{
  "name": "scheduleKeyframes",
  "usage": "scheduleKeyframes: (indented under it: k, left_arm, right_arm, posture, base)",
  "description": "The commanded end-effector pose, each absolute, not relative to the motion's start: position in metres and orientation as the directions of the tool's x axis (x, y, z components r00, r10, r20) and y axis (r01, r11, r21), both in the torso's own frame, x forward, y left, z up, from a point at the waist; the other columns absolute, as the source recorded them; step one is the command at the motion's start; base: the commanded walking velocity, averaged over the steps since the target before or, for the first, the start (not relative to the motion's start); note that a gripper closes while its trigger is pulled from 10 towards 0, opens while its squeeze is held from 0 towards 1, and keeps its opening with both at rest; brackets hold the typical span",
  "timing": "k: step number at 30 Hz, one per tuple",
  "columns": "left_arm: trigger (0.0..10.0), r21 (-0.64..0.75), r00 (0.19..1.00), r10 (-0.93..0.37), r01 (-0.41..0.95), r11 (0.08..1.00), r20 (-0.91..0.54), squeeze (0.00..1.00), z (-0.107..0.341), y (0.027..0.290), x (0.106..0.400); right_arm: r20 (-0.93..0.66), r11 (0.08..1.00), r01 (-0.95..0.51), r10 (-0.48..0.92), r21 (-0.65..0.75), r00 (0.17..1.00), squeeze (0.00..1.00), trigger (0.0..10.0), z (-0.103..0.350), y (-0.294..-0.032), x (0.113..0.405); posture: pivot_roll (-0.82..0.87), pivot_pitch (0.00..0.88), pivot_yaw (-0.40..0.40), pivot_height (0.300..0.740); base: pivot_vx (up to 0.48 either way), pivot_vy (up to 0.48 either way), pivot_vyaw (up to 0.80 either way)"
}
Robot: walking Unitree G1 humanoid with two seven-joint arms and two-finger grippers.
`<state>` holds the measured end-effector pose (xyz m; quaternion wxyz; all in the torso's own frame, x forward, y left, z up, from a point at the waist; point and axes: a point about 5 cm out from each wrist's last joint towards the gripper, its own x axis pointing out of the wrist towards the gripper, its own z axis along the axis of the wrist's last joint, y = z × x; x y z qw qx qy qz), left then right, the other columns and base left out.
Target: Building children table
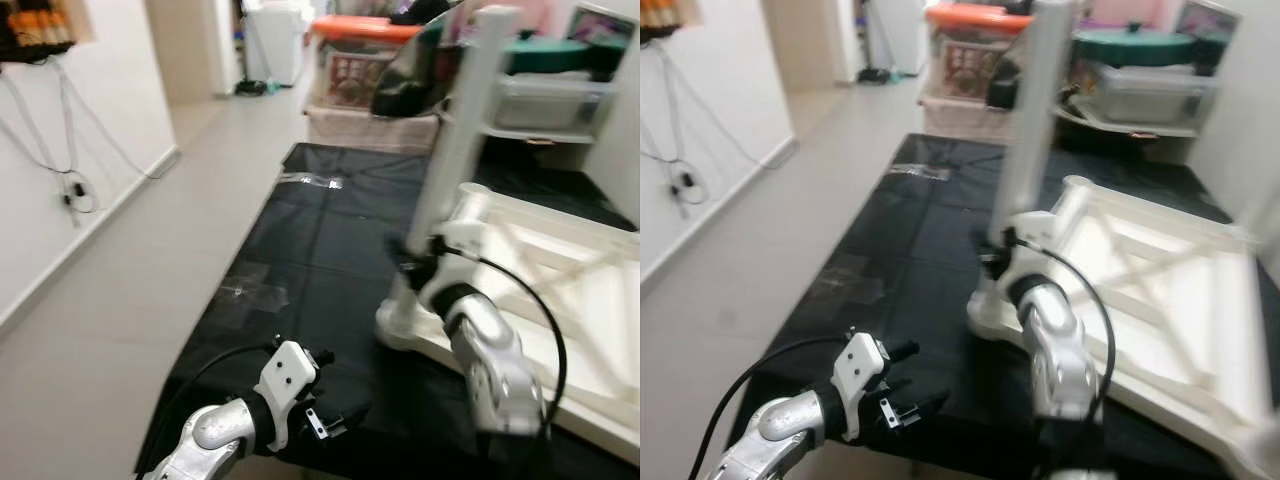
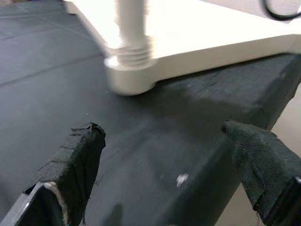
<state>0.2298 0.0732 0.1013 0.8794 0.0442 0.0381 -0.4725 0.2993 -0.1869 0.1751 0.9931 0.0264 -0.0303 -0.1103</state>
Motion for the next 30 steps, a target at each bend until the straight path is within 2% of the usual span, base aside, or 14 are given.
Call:
scheduleKeyframes:
  k: [1, 6, 7, 9, 10, 15, 16, 17, 18, 20, 22, 23, 27, 30]
  left_arm:
    - [10.0, 0.027, 0.537, -0.835, 0.842, 0.538, -0.120, 0.00, 0.098, 0.072, 0.229]
    - [10.0, 0.031, 0.542, -0.832, 0.839, 0.543, -0.121, 0.00, 0.097, 0.072, 0.229]
    - [10.0, 0.031, 0.544, -0.831, 0.838, 0.544, -0.121, 0.00, 0.097, 0.072, 0.229]
    - [10.0, 0.031, 0.545, -0.829, 0.837, 0.546, -0.121, 0.00, 0.097, 0.073, 0.229]
    - [10.0, 0.032, 0.546, -0.829, 0.837, 0.546, -0.121, 0.00, 0.097, 0.073, 0.229]
    - [10.0, 0.031, 0.545, -0.830, 0.838, 0.545, -0.121, 0.00, 0.097, 0.073, 0.229]
    - [10.0, 0.031, 0.544, -0.830, 0.838, 0.545, -0.121, 0.00, 0.097, 0.073, 0.229]
    - [10.0, 0.031, 0.544, -0.831, 0.838, 0.544, -0.121, 0.00, 0.097, 0.072, 0.229]
    - [10.0, 0.030, 0.545, -0.830, 0.837, 0.546, -0.120, 0.00, 0.097, 0.072, 0.229]
    - [10.0, 0.029, 0.546, -0.829, 0.837, 0.547, -0.120, 0.00, 0.097, 0.072, 0.229]
    - [10.0, 0.031, 0.544, -0.831, 0.838, 0.544, -0.119, 0.00, 0.097, 0.072, 0.230]
    - [10.0, 0.031, 0.544, -0.831, 0.838, 0.544, -0.119, 0.00, 0.097, 0.072, 0.230]
    - [10.0, 0.031, 0.543, -0.832, 0.839, 0.543, -0.116, 0.00, 0.097, 0.071, 0.231]
    - [10.0, 0.031, 0.544, -0.831, 0.838, 0.544, -0.116, 0.00, 0.097, 0.071, 0.232]
  right_arm:
    - [0.045, 0.893, 0.446, -0.449, 0.067, 0.892, 0.00, 0.0, 0.176, -0.213, 0.282]
    - [0.005, 0.846, 0.509, -0.516, 0.160, 0.856, 0.00, 0.0, 0.167, -0.184, 0.272]
    - [0.008, 0.865, 0.462, -0.473, 0.194, 0.881, 0.00, 5.2, 0.167, -0.174, 0.276]
    - [0.027, 0.886, 0.424, -0.436, 0.190, 0.899, 0.00, 5.2, 0.168, -0.167, 0.279]
    - [0.056, 0.914, 0.355, -0.372, 0.194, 0.927, 1.00, 10.0, 0.168, -0.160, 0.283]
    - [0.111, 0.946, 0.278, -0.299, 0.169, 0.948, 1.00, 10.0, 0.170, -0.153, 0.286]
    - [0.142, 0.960, 0.234, -0.255, 0.153, 0.956, 0.58, 10.0, 0.171, -0.157, 0.288]
    - [0.161, 0.969, 0.204, -0.226, 0.141, 0.961, 0.58, 10.0, 0.171, -0.160, 0.289]
    - [0.168, 0.989, 0.088, -0.107, 0.118, 0.980, 0.00, 10.0, 0.169, -0.167, 0.293]
    - [0.168, 0.995, 0.006, -0.024, 0.104, 0.985, 0.00, 10.0, 0.167, -0.171, 0.295]
    - [0.085, 0.940, -0.328, 0.321, 0.093, 0.943, 0.00, 10.0, 0.159, -0.182, 0.294]
    - [0.085, 0.940, -0.328, 0.321, 0.093, 0.943, 0.00, 10.0, 0.159, -0.182, 0.294]
    - [0.004, 0.699, -0.705, 0.710, 0.116, 0.704, 0.00, 10.0, 0.164, -0.190, 0.282]
    - [-0.027, 0.614, -0.781, 0.788, 0.115, 0.615, 0.00, 10.0, 0.166, -0.189, 0.282]
  posture:
    - [0.18, 0.000, -0.046, 0.740]
    - [0.19, 0.000, -0.051, 0.740]
    - [0.19, 0.000, -0.052, 0.740]
    - [0.19, 0.000, -0.052, 0.740]
    - [0.19, 0.000, -0.052, 0.740]
    - [0.19, 0.000, -0.054, 0.740]
    - [0.19, 0.000, -0.057, 0.740]
    - [0.19, 0.000, -0.057, 0.740]
    - [0.19, 0.000, -0.056, 0.740]
    - [0.19, 0.000, -0.056, 0.740]
    - [0.19, 0.000, -0.048, 0.740]
    - [0.19, 0.000, -0.048, 0.740]
    - [0.18, 0.000, -0.046, 0.740]
    - [0.19, 0.000, -0.044, 0.740]
  base:
    - [0.000, 0.000, 0.00]
    - [0.000, 0.000, 0.00]
    - [0.000, 0.000, 0.00]
    - [0.000, 0.000, 0.00]
    - [0.000, 0.000, 0.00]
    - [0.000, 0.000, 0.00]
    - [0.000, 0.000, 0.00]
    - [0.000, 0.000, 0.00]
    - [0.000, 0.000, 0.00]
    - [0.000, 0.000, 0.00]
    - [0.000, 0.000, 0.00]
    - [0.000, 0.000, 0.00]
    - [0.000, 0.000, 0.00]
    - [0.000, 0.000, 0.00]
